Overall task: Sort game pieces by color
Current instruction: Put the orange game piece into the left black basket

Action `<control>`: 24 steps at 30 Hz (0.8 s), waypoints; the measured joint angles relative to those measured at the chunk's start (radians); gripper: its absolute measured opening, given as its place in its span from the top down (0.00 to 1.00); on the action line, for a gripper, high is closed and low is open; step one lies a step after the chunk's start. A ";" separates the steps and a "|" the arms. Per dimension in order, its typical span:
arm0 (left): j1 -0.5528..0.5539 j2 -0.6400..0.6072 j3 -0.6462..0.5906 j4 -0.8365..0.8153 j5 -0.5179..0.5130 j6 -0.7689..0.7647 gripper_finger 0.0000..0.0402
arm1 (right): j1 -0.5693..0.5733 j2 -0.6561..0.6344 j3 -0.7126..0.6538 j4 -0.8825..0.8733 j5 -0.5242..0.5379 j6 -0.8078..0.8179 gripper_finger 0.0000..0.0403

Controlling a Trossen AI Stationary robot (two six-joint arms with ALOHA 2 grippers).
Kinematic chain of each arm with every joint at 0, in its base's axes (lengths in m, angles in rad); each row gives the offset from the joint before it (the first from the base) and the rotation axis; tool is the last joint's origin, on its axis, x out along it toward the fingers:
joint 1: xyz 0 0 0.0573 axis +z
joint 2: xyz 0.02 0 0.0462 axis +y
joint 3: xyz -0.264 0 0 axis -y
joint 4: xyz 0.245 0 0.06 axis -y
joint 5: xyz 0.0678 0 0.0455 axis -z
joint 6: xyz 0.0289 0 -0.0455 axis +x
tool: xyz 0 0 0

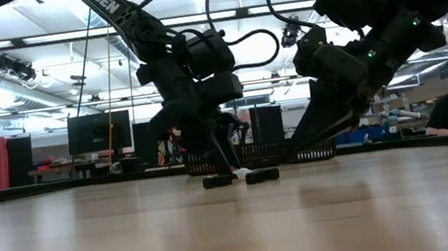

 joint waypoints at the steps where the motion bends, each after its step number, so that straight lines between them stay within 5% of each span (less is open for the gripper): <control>1: 0.000 0.000 0.000 0.000 -0.002 -0.003 0.64 | 0.000 0.000 0.000 0.000 0.000 0.000 0.71; 8: 0.000 0.000 0.000 -0.025 -0.055 -0.001 0.66 | 0.000 0.000 0.000 0.001 0.001 -0.005 0.71; 19: 0.012 -0.008 -0.003 -0.061 -0.104 0.019 0.84 | 0.000 0.000 0.000 0.008 0.000 -0.007 0.71; 24: 0.016 -0.020 -0.005 -0.065 -0.094 0.010 0.83 | 0.000 0.000 0.000 0.007 0.000 -0.007 0.71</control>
